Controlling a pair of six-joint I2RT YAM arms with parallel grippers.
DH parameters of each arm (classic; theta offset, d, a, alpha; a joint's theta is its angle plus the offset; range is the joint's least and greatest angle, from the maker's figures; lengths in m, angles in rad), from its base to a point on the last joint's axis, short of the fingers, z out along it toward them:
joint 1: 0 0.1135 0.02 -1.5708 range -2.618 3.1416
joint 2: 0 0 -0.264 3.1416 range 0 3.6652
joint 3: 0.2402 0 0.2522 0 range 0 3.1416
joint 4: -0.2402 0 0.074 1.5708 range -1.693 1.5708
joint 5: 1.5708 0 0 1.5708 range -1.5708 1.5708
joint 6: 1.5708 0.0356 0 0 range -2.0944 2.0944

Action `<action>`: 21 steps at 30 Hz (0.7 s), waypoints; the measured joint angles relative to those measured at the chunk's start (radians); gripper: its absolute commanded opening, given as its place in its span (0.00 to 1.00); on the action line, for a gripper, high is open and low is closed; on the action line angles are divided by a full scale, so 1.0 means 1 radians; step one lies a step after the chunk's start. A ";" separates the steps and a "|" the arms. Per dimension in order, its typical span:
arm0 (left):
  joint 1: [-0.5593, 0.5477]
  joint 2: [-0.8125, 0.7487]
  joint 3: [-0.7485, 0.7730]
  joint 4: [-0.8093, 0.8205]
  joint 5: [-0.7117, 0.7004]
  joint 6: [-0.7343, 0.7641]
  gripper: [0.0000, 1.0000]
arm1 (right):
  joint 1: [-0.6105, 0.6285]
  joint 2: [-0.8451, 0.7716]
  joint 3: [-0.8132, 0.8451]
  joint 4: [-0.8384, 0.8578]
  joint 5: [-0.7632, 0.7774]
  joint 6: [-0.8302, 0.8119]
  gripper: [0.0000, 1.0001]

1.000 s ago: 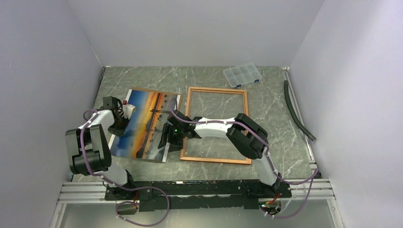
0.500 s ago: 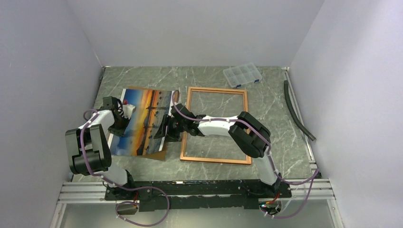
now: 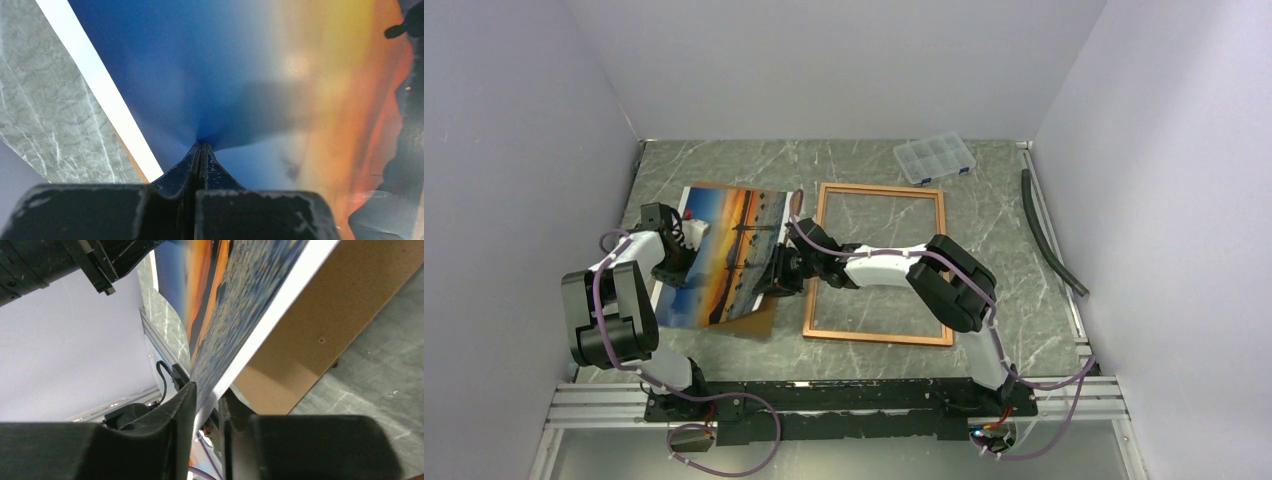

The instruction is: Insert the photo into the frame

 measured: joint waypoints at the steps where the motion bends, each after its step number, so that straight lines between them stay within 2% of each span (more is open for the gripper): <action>1: 0.000 0.000 0.003 -0.004 0.001 0.000 0.04 | -0.002 0.000 0.000 -0.004 0.000 0.000 0.17; 4: 0.000 0.000 0.030 -0.048 0.020 -0.004 0.13 | -0.006 0.000 0.004 -0.034 0.003 -0.012 0.02; 8: 0.000 -0.010 0.127 -0.135 0.063 -0.029 0.34 | -0.012 -0.002 0.048 -0.139 0.037 -0.076 0.00; 10: 0.000 -0.023 0.196 -0.174 0.085 -0.047 0.39 | -0.015 -0.012 0.074 -0.202 0.063 -0.126 0.00; 15: 0.000 -0.071 0.323 -0.230 0.123 -0.079 0.43 | -0.029 -0.124 0.171 -0.455 0.193 -0.315 0.00; 21: 0.000 -0.103 0.347 -0.256 0.127 -0.084 0.42 | -0.027 -0.427 0.322 -0.799 0.486 -0.534 0.00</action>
